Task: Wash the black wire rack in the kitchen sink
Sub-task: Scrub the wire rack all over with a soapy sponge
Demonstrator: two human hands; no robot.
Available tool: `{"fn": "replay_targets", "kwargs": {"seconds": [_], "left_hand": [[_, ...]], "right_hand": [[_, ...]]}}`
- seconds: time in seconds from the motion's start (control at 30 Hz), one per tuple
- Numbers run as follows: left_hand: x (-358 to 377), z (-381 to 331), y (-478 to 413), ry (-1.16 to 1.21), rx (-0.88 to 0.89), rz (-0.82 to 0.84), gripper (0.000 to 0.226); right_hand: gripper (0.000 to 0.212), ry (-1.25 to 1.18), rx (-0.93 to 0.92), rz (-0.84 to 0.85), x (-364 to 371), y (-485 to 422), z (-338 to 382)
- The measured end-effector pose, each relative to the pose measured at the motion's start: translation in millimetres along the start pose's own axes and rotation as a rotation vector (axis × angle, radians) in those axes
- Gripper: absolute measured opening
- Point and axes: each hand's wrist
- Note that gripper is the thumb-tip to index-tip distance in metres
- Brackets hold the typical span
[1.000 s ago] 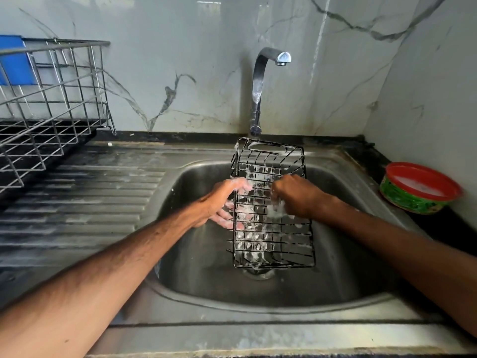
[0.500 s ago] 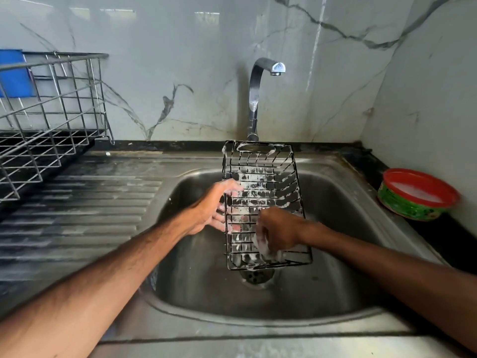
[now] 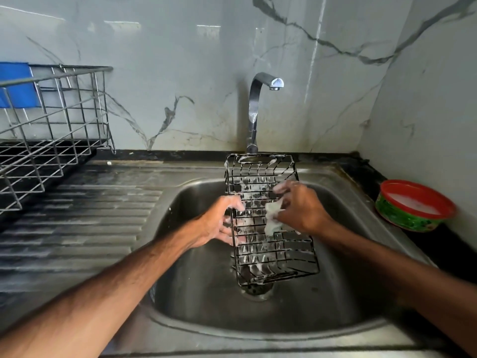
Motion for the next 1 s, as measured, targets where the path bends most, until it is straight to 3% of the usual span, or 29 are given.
{"fn": "replay_targets", "kwargs": {"seconds": [0.03,0.13,0.23,0.3,0.5,0.57,0.67,0.77,0.83,1.0], "left_hand": [[0,1,-1,-0.019,0.003,0.000,0.061],[-1,5,-4,-0.092,-0.006,0.005,0.068],[1,4,-1,-0.125,-0.012,0.020,0.063],[3,2,3,-0.142,-0.003,0.045,0.054],[6,2,5,-0.170,-0.023,0.114,0.031],[2,6,-1,-0.174,-0.035,0.127,0.045],[-7,10,-8,-0.259,-0.042,0.094,0.101],[-8,9,-5,-0.274,-0.064,0.079,0.131],[-8,5,-3,-0.251,-0.036,0.054,0.131],[-6,-5,-1,-0.202,0.183,-0.193,0.111]], "right_hand": [[0.054,-0.026,0.030,-0.063,-3,2,-6],[0.037,-0.173,0.135,-0.156,-10,5,-16],[0.072,-0.421,0.260,-0.114,-14,-1,-13],[0.080,-0.552,0.294,-0.055,-15,-2,-8],[0.051,-0.736,0.271,-0.050,-28,1,-9],[0.050,-0.736,0.279,-0.060,-32,0,-10],[0.061,-0.728,0.256,-0.066,-34,1,-5],[0.058,-0.700,0.236,-0.101,-34,2,0],[0.049,-0.712,0.238,-0.112,-35,4,4],[0.059,-0.609,0.223,-0.153,-37,8,11]]}}
Point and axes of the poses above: each hand's wrist, its own y-axis away from the middle knuckle, its own x-axis out of the palm, z = x × y, and after that the axes turned 4 degrees about z, right-handed
